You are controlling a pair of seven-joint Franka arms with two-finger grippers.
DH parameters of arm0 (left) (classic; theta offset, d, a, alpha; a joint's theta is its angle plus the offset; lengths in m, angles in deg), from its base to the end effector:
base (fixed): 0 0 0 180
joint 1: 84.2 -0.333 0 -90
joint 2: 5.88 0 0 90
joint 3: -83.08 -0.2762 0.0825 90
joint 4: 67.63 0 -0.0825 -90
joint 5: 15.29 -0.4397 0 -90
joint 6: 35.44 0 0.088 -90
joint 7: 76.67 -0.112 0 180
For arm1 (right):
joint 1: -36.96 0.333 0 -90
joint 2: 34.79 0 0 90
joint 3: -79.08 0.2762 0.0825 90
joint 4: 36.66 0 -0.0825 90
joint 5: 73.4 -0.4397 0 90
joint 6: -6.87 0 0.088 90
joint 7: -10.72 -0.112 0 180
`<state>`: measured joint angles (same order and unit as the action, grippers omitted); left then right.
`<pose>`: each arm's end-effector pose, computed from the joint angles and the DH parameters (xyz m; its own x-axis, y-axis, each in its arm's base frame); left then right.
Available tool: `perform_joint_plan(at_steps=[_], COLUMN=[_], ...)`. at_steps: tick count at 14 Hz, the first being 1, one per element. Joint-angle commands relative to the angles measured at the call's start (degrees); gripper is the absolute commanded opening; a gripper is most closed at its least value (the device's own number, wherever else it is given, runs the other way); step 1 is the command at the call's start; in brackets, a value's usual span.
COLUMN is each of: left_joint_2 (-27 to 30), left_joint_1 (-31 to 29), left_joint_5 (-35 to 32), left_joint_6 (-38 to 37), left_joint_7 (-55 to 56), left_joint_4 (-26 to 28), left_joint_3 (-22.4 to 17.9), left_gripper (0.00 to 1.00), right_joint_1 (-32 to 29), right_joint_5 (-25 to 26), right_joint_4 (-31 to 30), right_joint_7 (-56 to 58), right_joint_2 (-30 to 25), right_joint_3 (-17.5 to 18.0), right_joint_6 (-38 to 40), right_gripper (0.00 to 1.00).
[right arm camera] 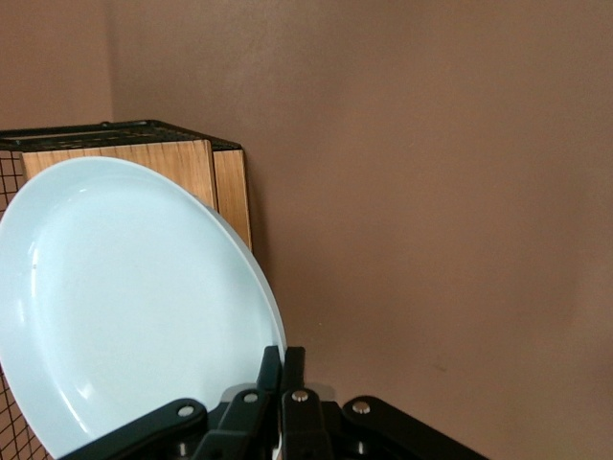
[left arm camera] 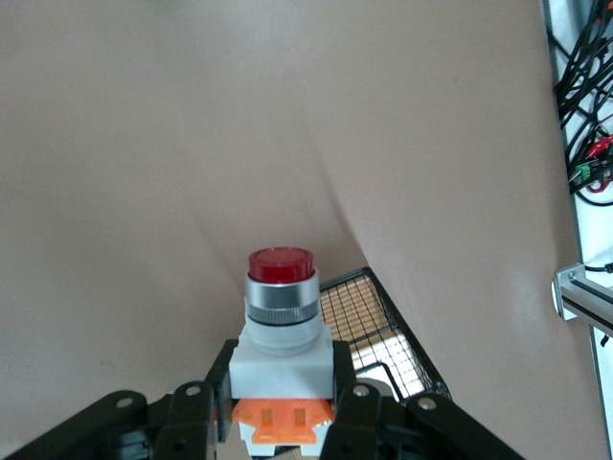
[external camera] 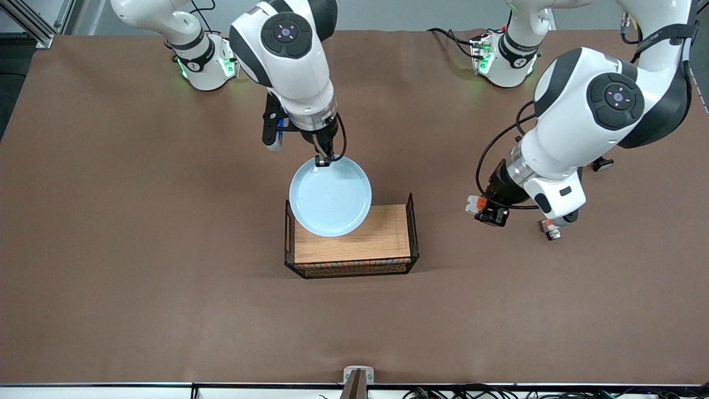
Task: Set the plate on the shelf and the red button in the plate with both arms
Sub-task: 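Carry the plate into the wooden tray with the right gripper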
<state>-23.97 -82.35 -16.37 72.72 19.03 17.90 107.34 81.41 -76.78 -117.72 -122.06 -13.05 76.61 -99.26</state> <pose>0.6457 -0.2821 0.4592 0.3324 0.9356 -0.1192 0.9418 -0.3227 0.0938 0.5296 0.4883 0.4356 -0.0246 -0.9972 -0.0700 -0.9996 0.0257 -0.0145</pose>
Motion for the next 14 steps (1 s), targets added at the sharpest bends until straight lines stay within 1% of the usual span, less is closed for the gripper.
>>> perform_joint_plan(at_steps=[1, 3, 6, 8, 10, 14], left_joint_2=[0.08, 0.08, -0.1, -0.19, -0.54, -1.42], left_joint_1=[0.08, 0.78, 2.36, 3.42, 4.55, 4.65], left_joint_5=[0.46, 0.46, 0.55, 0.47, 0.38, 0.46], left_joint_6=[-0.84, -0.84, -0.76, -0.76, -0.76, -0.32], left_joint_7=[4.05, 7.3, 9.33, 11.87, 13.72, 13.99], left_joint_4=[-0.27, -0.36, -0.53, -0.53, -0.53, -0.53], left_joint_3=[1.67, 2.11, 2.2, 2.2, 2.2, 2.2], left_gripper=[0.13, 0.13, 0.19, 0.19, 0.19, 0.19], right_joint_1=[1.52, 2.22, 2.84, 2.93, 2.93, 2.93], right_joint_5=[2.5, 3.64, 4.53, 4.96, 5.67, 5.76], right_joint_4=[3.63, 3.98, 5.12, 6.79, 7.06, 7.33], right_joint_7=[-4.31, -6.25, -8.62, -8.72, -8.8, -8.89], right_joint_2=[4.0, 6.11, 8.66, 10.51, 11.74, 13.33], right_joint_3=[-0.7, -0.7, -0.79, -0.87, -0.87, -1.14], right_joint_6=[-1.0, -2.49, -4.34, -4.35, -5.04, -6.45], right_gripper=[0.0, 0.0, 0.0, 0.0, 0.0, 0.0])
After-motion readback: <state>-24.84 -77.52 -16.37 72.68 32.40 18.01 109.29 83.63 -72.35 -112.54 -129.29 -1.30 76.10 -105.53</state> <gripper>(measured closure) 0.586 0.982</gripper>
